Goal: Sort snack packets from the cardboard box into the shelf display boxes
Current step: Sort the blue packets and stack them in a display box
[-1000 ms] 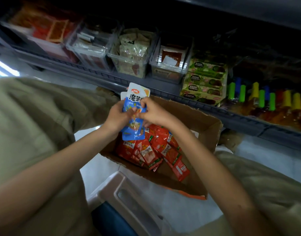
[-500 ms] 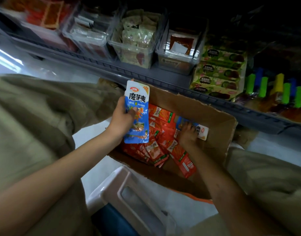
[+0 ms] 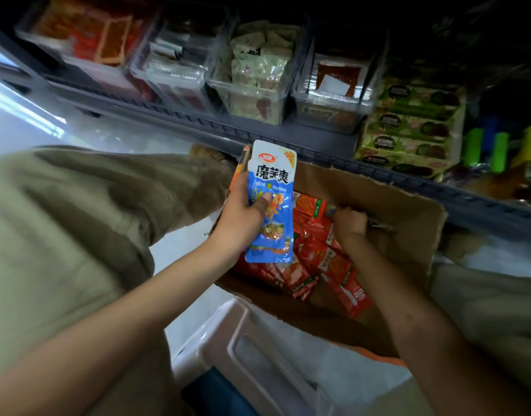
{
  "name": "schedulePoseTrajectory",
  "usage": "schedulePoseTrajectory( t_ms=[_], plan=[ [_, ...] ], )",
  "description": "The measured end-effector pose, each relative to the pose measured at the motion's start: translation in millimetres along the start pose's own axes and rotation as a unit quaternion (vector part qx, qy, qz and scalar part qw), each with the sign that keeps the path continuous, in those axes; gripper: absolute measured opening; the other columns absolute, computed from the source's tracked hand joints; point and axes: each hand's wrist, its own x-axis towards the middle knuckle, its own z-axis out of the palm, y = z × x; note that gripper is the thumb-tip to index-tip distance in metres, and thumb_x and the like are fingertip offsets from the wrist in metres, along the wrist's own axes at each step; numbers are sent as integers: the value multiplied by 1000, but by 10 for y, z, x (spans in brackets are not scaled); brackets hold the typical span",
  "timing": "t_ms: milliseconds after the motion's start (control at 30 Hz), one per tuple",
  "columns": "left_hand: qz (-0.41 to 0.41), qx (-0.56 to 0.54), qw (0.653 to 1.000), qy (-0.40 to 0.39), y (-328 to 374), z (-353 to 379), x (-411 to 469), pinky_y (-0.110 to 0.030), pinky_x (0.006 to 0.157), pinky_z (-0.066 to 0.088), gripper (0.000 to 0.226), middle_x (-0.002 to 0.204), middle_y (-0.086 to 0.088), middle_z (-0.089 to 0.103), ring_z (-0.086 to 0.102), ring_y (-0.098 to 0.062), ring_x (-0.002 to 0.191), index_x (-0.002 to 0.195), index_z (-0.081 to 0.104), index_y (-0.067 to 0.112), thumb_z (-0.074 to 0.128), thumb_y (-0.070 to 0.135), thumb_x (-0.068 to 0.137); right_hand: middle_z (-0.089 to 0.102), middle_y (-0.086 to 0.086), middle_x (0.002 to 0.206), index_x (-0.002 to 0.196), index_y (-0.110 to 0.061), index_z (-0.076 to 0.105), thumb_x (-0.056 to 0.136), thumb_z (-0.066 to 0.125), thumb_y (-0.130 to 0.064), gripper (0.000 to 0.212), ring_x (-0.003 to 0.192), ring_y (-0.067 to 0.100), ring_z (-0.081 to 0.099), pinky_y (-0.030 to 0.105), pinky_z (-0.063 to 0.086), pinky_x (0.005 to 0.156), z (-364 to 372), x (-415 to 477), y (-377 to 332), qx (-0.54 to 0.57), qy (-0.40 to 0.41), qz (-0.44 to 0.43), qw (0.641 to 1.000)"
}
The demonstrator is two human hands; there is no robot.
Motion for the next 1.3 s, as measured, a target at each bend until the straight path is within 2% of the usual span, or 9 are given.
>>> schedulePoseTrajectory(
  t_ms=[100, 267, 433, 667, 833, 1000, 1100, 1167, 1300],
  plan=[
    [0, -2, 1000, 7, 2, -36, -31, -16, 60, 53, 34, 110, 2, 62, 66, 1, 78, 128, 40, 16, 46, 1, 98, 64, 5, 120, 118, -14, 62, 99, 36, -6, 33, 111, 22, 61, 30, 49, 84, -165, -156, -12, 34, -1, -3, 999],
    [31, 9, 999, 0, 23, -88, -77, -37, 89, 51, 64, 137, -8, 48, 55, -19, 112, 145, 27, 21, 40, -14, 92, 66, 10, 113, 115, -10, 62, 96, 37, -6, 33, 105, 29, 64, 34, 51, 79, -534, -612, -68, 74, 77, -67, 992],
    [-96, -42, 994, -1, 144, -114, -152, -21, 48, 51, 54, 101, -10, 61, 56, -20, 71, 128, 54, 11, 31, -18, 88, 63, 8, 118, 135, -21, 45, 96, 38, -9, 41, 101, 31, 64, 35, 49, 76, -1096, -1137, 64, 102, 197, -111, 969],
    [-93, -186, 975, -85, 393, -41, -367, -28, 65, 56, 24, 90, -9, 71, 69, -19, 73, 108, 64, 7, 51, 21, 95, 68, 4, 116, 116, -14, 67, 80, 47, 0, 43, 107, 24, 62, 35, 46, 92, -1718, -1900, 333, 213, 451, -336, 799],
    [-12, -258, 947, -190, 624, 51, -583, -35, 83, 49, 32, 104, -15, 69, 66, -22, 88, 106, 64, 5, 39, 24, 100, 62, 6, 125, 121, -15, 64, 78, 75, -5, 45, 119, 27, 56, 43, 38, 106, -1687, -2218, 462, 96, 450, -409, 788],
    [245, -39, 966, -77, 725, 50, -647, -24, 93, 47, 44, 120, -4, 56, 55, -19, 112, 118, 42, 23, 52, -9, 90, 47, 3, 143, 134, -13, 53, 80, 50, 13, 60, 136, 17, 37, 38, 34, 112, -1883, -2363, 435, 221, 290, -380, 850],
    [344, -23, 935, -84, 824, 69, -747, -27, 107, 38, 83, 149, 18, 31, 39, -9, 134, 140, 18, 43, 49, -14, 89, 51, -5, 124, 121, -22, 54, 87, 41, 1, 43, 120, 6, 46, 28, 43, 99, -2021, -2418, 410, 391, 353, -292, 798],
    [368, 9, 926, -86, 872, 94, -787, -14, 102, 36, 88, 139, 44, 27, 38, 12, 128, 142, 0, 44, 48, -10, 93, 45, -11, 120, 126, -32, 38, 91, 57, -12, 44, 113, -2, 45, 20, 45, 89, -2143, -2410, 400, 526, 351, -220, 743],
    [407, 69, 907, -86, 917, 180, -830, -5, 100, 31, 73, 146, 23, 30, 32, 19, 127, 151, 3, 28, 45, 0, 97, 50, -7, 127, 137, -16, 27, 95, 52, -9, 49, 115, 6, 53, 23, 47, 95, -2380, -2333, 402, 700, 192, -245, 643]
  ],
)
